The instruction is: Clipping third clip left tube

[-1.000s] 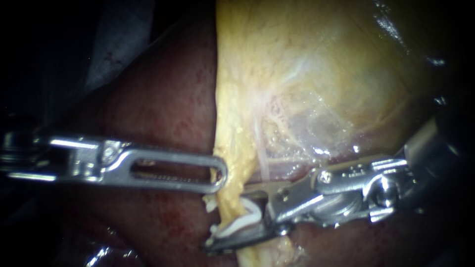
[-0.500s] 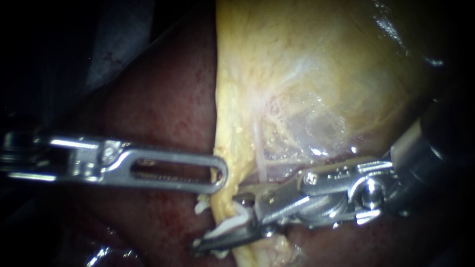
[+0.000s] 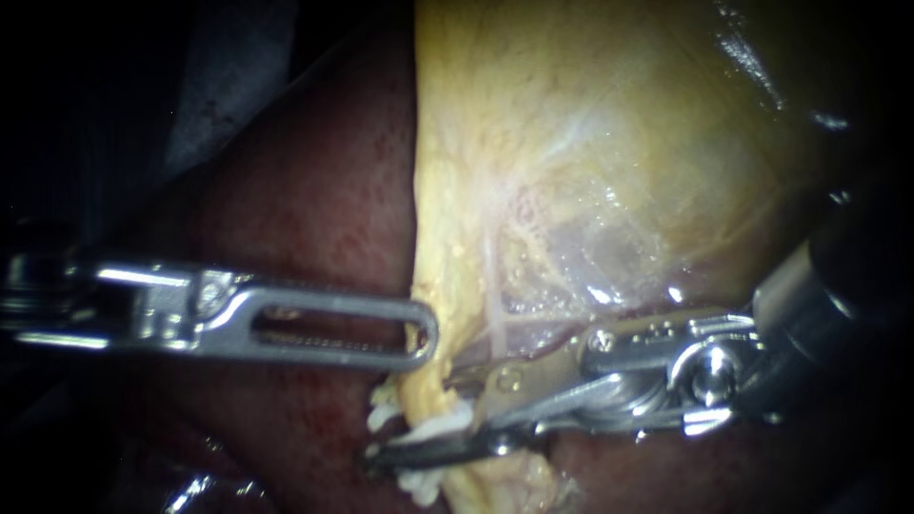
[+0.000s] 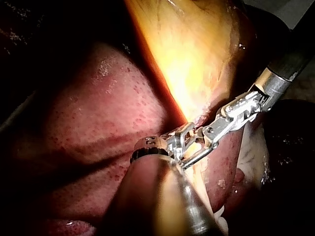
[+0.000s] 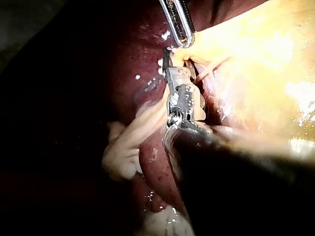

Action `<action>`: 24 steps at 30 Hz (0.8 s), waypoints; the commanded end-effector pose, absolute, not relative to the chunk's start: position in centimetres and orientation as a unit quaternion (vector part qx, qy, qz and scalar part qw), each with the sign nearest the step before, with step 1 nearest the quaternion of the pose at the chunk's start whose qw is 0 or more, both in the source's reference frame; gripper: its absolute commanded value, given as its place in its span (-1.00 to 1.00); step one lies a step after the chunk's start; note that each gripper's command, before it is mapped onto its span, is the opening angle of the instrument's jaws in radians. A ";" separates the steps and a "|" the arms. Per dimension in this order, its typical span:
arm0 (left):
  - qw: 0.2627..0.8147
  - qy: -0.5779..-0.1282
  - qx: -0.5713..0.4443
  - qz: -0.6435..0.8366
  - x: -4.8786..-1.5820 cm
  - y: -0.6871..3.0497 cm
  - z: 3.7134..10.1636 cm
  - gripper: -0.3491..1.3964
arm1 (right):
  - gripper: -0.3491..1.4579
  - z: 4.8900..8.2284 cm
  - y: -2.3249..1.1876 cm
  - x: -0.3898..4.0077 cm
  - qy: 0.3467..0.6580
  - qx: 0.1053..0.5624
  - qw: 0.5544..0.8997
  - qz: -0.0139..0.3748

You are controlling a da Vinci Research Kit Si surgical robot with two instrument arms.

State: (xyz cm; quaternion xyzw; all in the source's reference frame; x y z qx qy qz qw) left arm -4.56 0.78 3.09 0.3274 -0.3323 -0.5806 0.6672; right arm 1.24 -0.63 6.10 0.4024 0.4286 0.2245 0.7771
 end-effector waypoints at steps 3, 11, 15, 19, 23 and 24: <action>0.667 -0.332 0.327 -0.581 -4.56 0.78 3.09 -1.00 | -0.91 6.13 -0.55 1.18 0.426 0.407 0.775 0.230; 0.667 -0.332 0.327 -0.581 -4.56 0.78 3.09 -1.00 | -1.00 6.16 -0.56 1.13 0.421 0.412 0.773 0.236; 0.667 -0.332 0.327 -0.581 -4.56 0.78 3.09 -1.00 | -1.00 6.15 -0.57 1.13 0.420 0.414 0.772 0.238; 0.667 -0.332 0.327 -0.581 -4.56 0.78 3.09 -1.00 | -1.00 6.16 -0.58 1.13 0.418 0.415 0.772 0.240; 0.667 -0.332 0.328 -0.580 -4.56 0.78 3.10 -1.00 | -1.00 6.16 -0.58 1.13 0.418 0.415 0.772 0.240; 0.667 -0.332 0.328 -0.580 -4.56 0.78 3.10 -1.00 | -1.00 6.16 -0.58 1.13 0.418 0.415 0.772 0.240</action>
